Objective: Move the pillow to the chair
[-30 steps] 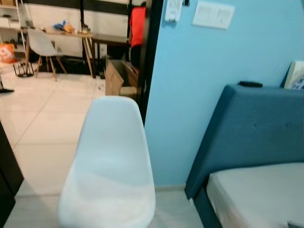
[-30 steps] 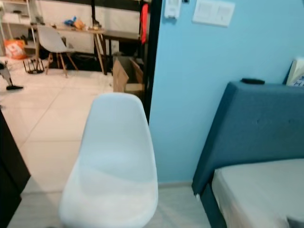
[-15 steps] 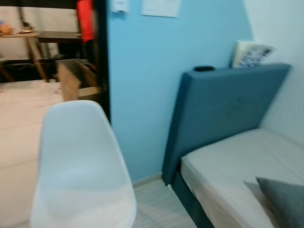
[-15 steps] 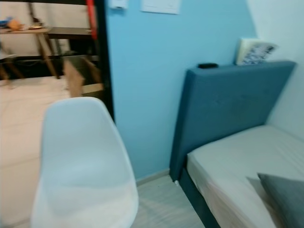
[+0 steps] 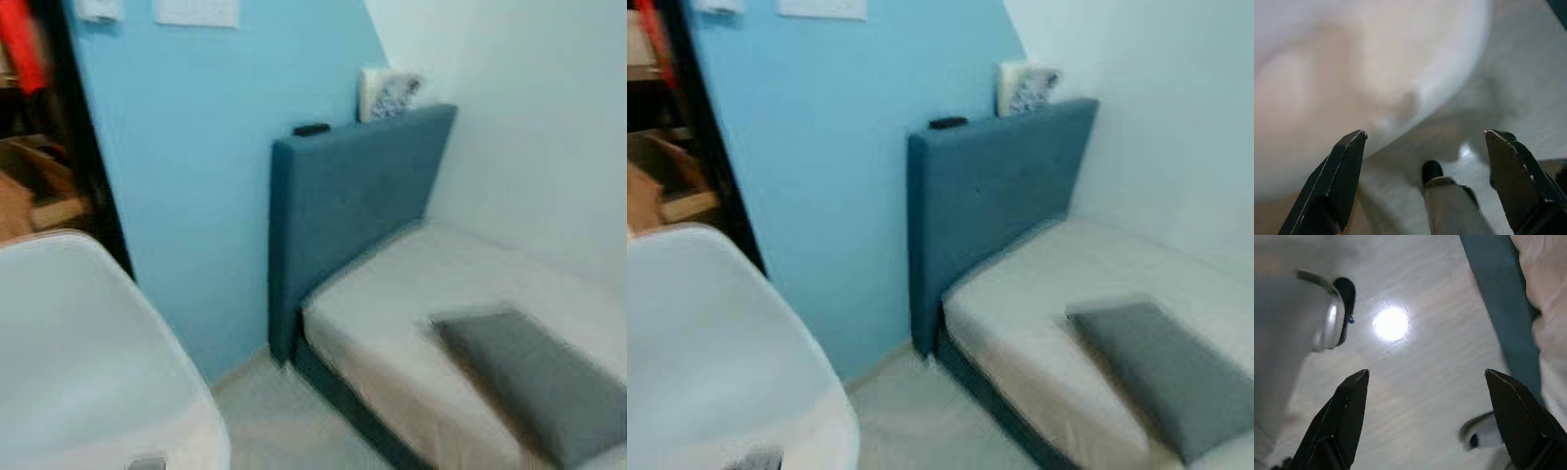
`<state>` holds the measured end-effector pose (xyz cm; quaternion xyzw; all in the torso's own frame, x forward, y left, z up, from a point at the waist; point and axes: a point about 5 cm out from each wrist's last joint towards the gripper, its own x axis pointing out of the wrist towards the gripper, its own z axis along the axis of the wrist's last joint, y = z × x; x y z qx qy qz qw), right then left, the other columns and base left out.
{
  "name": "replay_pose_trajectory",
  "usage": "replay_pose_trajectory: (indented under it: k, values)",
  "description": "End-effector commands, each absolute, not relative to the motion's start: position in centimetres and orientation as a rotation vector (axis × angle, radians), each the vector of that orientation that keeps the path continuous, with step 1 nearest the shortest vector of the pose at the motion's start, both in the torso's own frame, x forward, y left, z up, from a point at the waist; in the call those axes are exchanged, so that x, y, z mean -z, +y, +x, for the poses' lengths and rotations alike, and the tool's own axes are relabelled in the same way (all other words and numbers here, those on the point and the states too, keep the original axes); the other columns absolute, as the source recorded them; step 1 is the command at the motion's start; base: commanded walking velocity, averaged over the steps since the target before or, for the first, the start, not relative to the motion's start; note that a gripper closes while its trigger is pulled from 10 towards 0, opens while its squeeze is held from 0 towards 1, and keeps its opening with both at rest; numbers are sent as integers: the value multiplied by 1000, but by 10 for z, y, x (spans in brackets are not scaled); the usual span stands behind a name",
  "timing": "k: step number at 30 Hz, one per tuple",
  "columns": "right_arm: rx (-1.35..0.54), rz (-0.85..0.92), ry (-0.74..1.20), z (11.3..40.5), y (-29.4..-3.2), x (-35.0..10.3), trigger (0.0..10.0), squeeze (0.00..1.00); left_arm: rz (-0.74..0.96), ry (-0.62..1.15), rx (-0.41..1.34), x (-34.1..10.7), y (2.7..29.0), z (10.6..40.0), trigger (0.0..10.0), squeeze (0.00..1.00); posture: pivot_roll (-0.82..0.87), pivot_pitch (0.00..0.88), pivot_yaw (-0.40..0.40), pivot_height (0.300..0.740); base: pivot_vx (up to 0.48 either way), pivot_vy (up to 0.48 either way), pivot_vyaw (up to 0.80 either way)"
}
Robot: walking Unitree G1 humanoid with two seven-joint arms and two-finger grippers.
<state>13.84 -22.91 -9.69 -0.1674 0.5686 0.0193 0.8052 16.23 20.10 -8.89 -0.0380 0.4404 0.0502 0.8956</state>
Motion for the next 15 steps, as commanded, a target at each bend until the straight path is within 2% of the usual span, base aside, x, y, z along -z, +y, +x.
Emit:
replay_pose_trajectory:
  k: [1,2,3,4,5,8,15]
  values:
    - [-14,-359,1208,139,-233,96,10000,0,-75,941,-74,93,195,153,10000,0,21,23,-15,740,0,0,-781]
    - [-16,-368,1208,139,-234,96,10000,0,-67,956,-69,95,195,149,10000,0,21,23,-15,740,0,0,-781]
    - [-45,-386,1164,165,-225,88,10000,0,-50,983,-58,98,195,143,10000,0,15,22,-20,740,0,0,-781]
    - [-45,-386,1164,165,-225,88,10000,0,-50,983,-58,98,195,143,10000,0,15,22,-20,740,0,0,-781]
    - [-108,-442,1117,192,-211,78,10000,0,-20,1019,-41,101,195,134,10000,0,11,2,-38,740,0,0,-781]
    - [-166,-500,1129,184,-207,83,10000,0,-3,1034,-32,102,194,132,10000,0,3,0,-46,740,0,0,-781]
    - [-164,-464,1142,179,-205,85,10000,0,42,1037,45,102,182,136,10000,0,-11,0,-37,740,0,0,-781]
